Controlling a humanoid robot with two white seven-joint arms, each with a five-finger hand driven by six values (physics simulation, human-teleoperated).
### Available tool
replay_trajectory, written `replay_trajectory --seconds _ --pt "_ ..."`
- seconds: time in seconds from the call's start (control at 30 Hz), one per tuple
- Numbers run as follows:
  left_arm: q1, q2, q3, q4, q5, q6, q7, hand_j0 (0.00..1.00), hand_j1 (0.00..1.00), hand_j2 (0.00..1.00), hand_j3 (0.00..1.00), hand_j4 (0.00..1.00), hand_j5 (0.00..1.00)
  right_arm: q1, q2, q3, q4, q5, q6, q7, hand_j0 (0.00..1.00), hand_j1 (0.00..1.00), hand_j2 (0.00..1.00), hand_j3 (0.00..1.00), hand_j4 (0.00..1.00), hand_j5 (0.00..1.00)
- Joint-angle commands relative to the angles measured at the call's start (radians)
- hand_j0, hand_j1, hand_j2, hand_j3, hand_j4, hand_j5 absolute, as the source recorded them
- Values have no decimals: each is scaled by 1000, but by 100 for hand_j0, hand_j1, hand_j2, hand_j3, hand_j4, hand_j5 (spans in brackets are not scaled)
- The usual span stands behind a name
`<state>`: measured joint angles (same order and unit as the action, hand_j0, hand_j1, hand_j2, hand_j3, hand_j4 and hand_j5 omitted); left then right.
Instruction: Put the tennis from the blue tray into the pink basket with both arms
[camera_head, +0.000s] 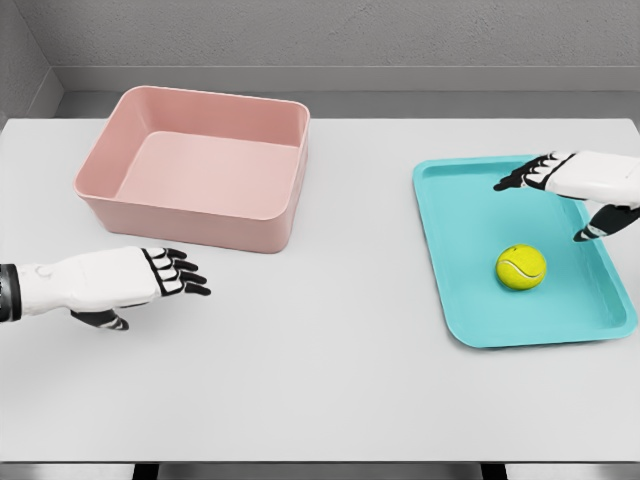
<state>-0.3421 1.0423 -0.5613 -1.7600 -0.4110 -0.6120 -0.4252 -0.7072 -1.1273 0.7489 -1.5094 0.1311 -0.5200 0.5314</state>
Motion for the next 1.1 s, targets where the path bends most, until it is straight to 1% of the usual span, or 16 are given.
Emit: replay_trajectory --seconds 0.0,0.03,0.07,0.1,0.13,0.17,0.23,0.27,0.3,0.33,0.4,0.6,0.73,0.77,0.8,1.07 --pt "-9 -21 -72 1 28 1 -15 100 100 100 100 100 100 0 -3 0 -9 -7 -3 -1 100 100 100 100 100 100" --pt "-35 -25 -101 1 46 1 -24 100 100 100 100 100 100 0 -3 0 -11 -7 -2 -1 100 100 100 100 100 100" --pt "-44 -47 -109 2 54 1 -53 100 100 100 100 100 100 0 -3 0 -11 -7 -2 -1 100 100 100 100 100 100" --pt "-63 -48 -135 4 70 1 -64 100 100 100 100 100 100 0 -3 1 -11 -7 2 2 100 100 100 100 100 100" --pt "-103 -48 -195 4 74 1 -67 100 100 100 100 100 100 11 -2 1 -9 -7 6 1 100 100 100 100 100 100" --pt "-117 -48 -215 4 74 1 -67 100 100 100 100 100 100 21 -2 1 -5 -7 3 -1 100 100 100 100 100 100" --pt "-120 -50 -216 4 75 1 -69 100 100 100 100 100 100 69 1 0 11 -5 -2 -1 100 100 100 100 100 100" --pt "-121 -50 -216 4 77 1 -105 100 100 100 100 100 100 92 6 0 12 -5 0 -1 100 100 100 100 100 100" --pt "-121 -50 -216 4 77 1 -126 100 100 100 100 100 100 98 6 1 14 -7 6 -1 100 100 100 100 100 100" --pt "-123 -48 -215 2 75 1 -127 100 100 100 100 100 100 100 8 1 26 -7 6 1 100 100 100 100 100 100" --pt "-144 -48 -213 1 78 1 -126 100 100 100 100 100 100 112 11 3 26 -5 6 1 100 100 100 100 100 100" --pt "-179 -50 -212 -1 78 1 -124 100 100 100 100 100 100 110 43 24 28 -2 12 2 100 100 100 100 100 100" --pt "-183 -64 -215 -1 72 1 -126 100 100 100 100 100 100 110 69 29 37 2 12 4 100 100 100 100 100 100" --pt "-183 -64 -215 -1 72 1 -126 100 100 100 100 100 100 112 70 30 47 2 12 4 100 100 100 100 100 100" --pt "-183 -64 -213 -1 70 1 -126 100 100 100 100 100 100 110 86 37 58 2 12 4 100 100 100 100 100 100" --pt "-183 -64 -213 1 72 1 -126 100 100 100 100 100 100 110 89 66 92 4 12 1 100 100 100 100 100 100"
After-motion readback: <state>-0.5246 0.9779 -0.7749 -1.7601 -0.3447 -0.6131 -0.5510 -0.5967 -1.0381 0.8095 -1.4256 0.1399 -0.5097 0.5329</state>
